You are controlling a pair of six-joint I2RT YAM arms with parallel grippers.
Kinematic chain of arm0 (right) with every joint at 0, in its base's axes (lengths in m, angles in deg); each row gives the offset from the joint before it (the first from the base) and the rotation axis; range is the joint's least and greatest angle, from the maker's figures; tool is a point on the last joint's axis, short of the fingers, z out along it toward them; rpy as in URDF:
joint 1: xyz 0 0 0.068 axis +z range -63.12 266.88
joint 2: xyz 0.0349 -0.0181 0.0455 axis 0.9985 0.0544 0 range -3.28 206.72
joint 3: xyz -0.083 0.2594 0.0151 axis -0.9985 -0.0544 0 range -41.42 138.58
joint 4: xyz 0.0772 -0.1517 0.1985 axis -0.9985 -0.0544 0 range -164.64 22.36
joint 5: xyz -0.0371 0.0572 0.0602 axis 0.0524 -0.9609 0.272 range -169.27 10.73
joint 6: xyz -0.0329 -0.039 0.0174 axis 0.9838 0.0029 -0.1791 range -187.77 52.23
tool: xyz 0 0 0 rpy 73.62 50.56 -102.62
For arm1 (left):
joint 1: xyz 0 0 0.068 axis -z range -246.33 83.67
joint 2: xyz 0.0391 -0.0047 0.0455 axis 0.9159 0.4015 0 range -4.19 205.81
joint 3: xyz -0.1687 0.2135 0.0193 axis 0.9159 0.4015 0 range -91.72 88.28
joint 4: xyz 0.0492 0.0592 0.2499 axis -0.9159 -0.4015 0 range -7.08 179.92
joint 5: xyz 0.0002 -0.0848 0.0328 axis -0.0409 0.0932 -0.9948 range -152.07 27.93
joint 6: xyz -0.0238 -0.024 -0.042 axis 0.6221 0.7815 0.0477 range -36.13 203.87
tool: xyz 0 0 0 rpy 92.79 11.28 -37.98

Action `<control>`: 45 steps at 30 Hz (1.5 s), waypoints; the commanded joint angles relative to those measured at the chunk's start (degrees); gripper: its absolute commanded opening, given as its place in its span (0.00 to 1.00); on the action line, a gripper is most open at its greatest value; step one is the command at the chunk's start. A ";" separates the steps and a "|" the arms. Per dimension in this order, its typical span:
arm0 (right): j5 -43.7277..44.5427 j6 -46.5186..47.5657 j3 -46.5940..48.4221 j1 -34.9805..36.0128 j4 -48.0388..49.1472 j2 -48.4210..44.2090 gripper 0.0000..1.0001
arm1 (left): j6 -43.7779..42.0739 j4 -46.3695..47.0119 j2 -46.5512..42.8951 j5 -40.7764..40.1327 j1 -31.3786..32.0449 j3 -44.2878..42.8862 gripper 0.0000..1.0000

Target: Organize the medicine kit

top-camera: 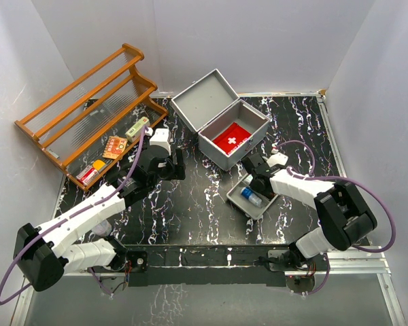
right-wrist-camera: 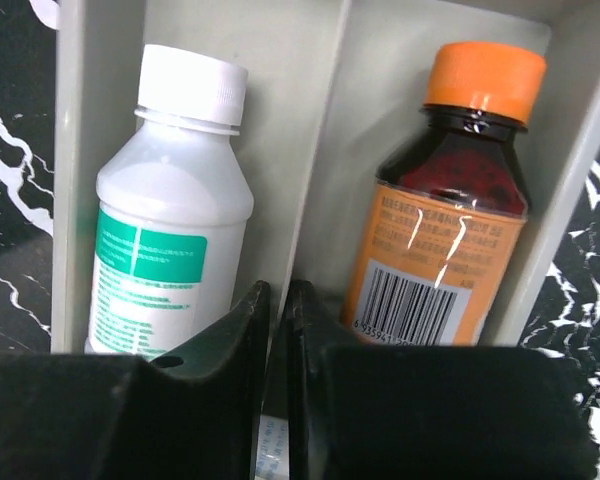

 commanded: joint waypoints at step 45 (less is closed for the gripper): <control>3.05 8.40 6.08 -3.51 -3.74 -12.49 0.00 | 14.77 3.72 45.47 21.79 -14.77 -34.18 0.81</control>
